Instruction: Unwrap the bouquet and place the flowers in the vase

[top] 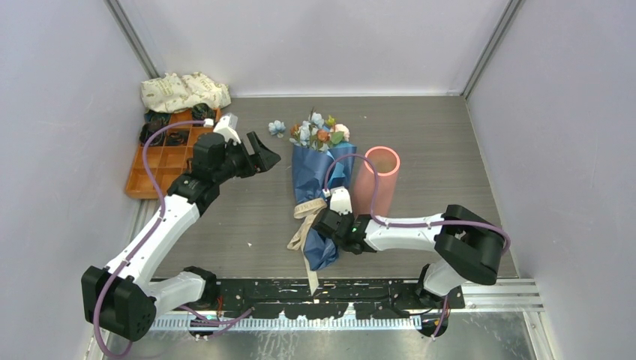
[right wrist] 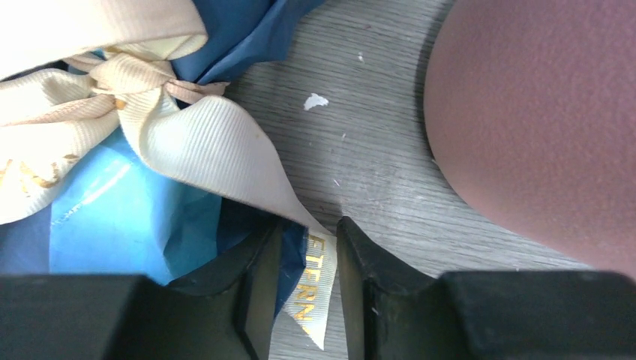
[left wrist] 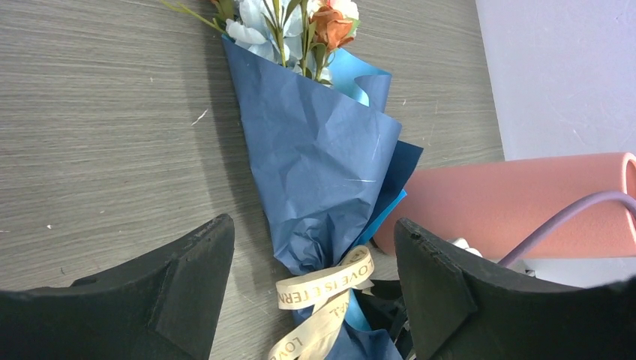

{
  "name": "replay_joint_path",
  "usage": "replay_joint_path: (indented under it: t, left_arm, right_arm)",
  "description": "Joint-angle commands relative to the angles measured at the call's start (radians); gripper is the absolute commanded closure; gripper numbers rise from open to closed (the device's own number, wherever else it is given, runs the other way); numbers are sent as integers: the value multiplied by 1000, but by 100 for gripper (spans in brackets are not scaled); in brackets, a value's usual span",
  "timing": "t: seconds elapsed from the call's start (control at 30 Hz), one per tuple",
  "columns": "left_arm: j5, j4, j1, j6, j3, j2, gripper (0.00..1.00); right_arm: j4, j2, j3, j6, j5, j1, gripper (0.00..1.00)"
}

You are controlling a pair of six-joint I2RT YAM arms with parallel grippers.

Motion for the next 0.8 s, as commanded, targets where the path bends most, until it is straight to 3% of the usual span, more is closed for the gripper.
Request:
replay_joint_path:
  t: [0.0,0.07,0.17,0.27,0.57,0.77]
  left_arm:
    - [17,62,-3,0,-3,-16,22]
    - [25,70,-2,-2,-3,-13,22]
    - [61,100,-2,-11,-4,-13,24]
    - [126,171,-10,-37,-11,-7,30]
    - [250,471,-121,-88,-62,171,29]
    - [351,709,-163,-174,-73,439,43]
  right_arm:
    - [50,24,-29,26,-20,-7,64]
    - [45,20,-22,27,-13,-7,71]
    - [9,8,6,30,0,-8,89]
    - [-51,-29,50,21,7,-5,98]
    - [-213,-254,179,-9,4,8,99]
    - [-271,-262,236,-18,-16,12,99]
